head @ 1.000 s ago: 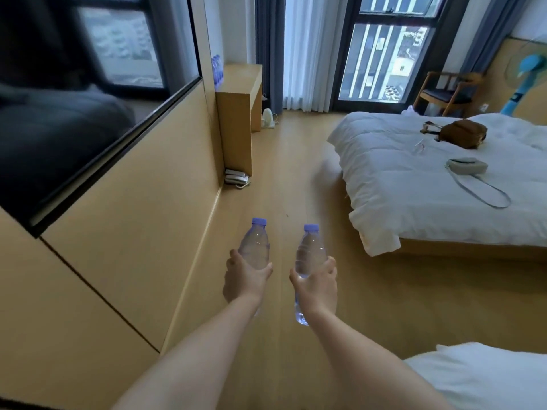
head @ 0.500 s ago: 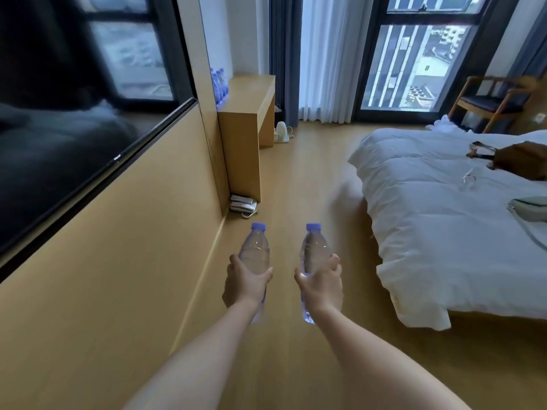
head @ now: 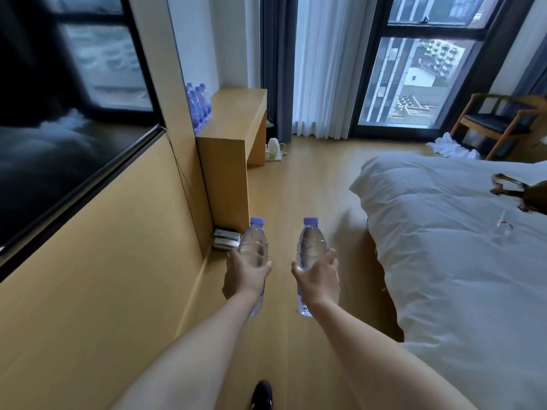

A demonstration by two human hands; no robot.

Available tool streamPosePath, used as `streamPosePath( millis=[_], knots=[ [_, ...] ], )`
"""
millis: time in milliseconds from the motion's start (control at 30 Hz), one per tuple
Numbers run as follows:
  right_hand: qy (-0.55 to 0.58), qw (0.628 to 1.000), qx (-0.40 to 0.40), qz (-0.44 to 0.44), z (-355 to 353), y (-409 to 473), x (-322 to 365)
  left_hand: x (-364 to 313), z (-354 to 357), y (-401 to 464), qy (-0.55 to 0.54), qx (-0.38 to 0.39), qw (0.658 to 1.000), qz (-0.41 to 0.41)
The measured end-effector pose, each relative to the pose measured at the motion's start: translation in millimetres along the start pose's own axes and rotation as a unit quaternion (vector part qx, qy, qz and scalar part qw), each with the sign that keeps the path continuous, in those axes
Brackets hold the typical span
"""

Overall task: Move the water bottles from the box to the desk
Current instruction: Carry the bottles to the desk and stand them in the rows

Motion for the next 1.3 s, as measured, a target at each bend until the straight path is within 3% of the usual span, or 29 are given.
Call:
streamPosePath(
  millis=[333, 700, 1067, 1300],
  knots=[
    [0.013, 0.999, -0.032, 0.024, 36.1, 219.1, 36.2, -159.4, 70.4, 173.2, -0.006, 0.021, 0.998, 0.055],
    [0.028, 0.999, -0.009, 0.033, 101.6, 481.8, 8.5, -276.0, 192.2, 335.7, 0.002, 0.013, 1.000, -0.006],
    [0.038, 0.995, 0.068, -0.059, 165.3, 713.1, 74.7, -398.7, 240.8, 502.5, -0.119, -0.035, 0.991, -0.045],
    [0.056, 0.982, 0.112, -0.139, 250.2, 830.4, 141.6, -447.6, 246.8, 636.4, -0.088, -0.076, 0.991, -0.066]
  ],
)
Point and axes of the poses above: each hand's wrist, its own y-axis towards the middle knuckle, its own z-axis out of the palm, x = y × z, the point moved 10 cm from there along y, towards the middle knuckle, and after that the axes turned 11 degrees about -z, right-handed, at the moved point
